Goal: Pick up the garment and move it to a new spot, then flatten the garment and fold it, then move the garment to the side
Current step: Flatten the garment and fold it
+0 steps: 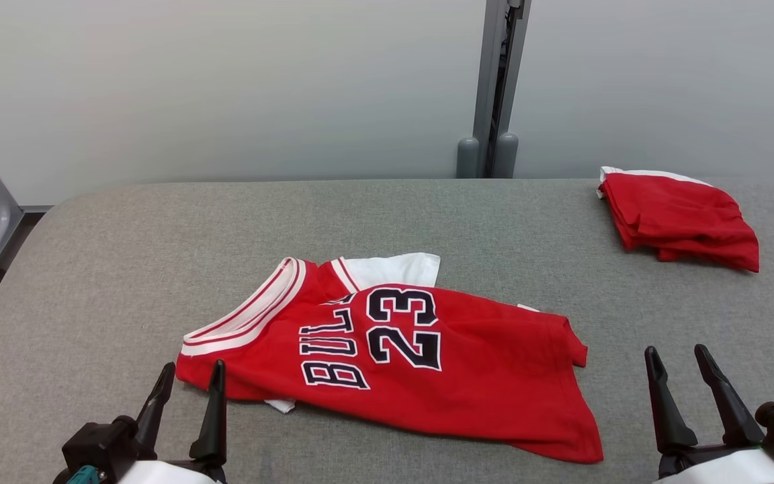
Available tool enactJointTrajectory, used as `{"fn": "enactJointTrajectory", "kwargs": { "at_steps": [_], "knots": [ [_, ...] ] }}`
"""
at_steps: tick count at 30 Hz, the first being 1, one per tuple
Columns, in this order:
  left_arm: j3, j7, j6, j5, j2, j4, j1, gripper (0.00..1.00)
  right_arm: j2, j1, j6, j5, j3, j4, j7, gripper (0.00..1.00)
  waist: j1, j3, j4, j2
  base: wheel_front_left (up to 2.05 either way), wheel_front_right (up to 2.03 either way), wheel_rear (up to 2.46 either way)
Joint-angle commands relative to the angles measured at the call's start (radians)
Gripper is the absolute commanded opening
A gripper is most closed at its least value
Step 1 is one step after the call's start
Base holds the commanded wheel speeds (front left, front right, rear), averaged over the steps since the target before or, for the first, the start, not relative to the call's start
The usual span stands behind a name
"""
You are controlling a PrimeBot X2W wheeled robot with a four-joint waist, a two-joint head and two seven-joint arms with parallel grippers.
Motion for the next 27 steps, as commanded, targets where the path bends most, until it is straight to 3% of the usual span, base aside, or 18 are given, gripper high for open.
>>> {"fn": "enactJointTrajectory", "kwargs": {
  "at_steps": [1,8,16,27],
  "knots": [
    [0.0,0.005,0.002,-0.006,0.005,-0.001,-0.007,1.0,-0.002,-0.002,0.001,-0.005,-0.001,0.0,-0.005,1.0,0.0,0.0,0.001,-0.0001,0.0,0.0,0.0],
    [-0.006,0.069,-0.003,-0.019,0.032,0.016,-0.011,1.0,-0.002,-0.005,0.001,-0.001,0.005,0.016,-0.006,1.0,0.0,0.005,-0.001,-0.0001,0.0,0.0,0.0],
    [-0.052,0.279,-0.037,-0.055,0.078,0.098,-0.027,1.0,0.002,-0.024,0.001,-0.002,0.005,0.022,-0.005,1.0,0.0,0.029,-0.025,-0.0001,0.0,0.0,0.0],
    [-0.085,0.355,-0.063,-0.096,0.038,0.233,-0.117,1.0,0.003,-0.064,0.001,-0.006,0.011,0.025,-0.005,1.0,0.0,0.079,-0.084,-0.0001,0.0,0.0,0.0]
  ]
}}
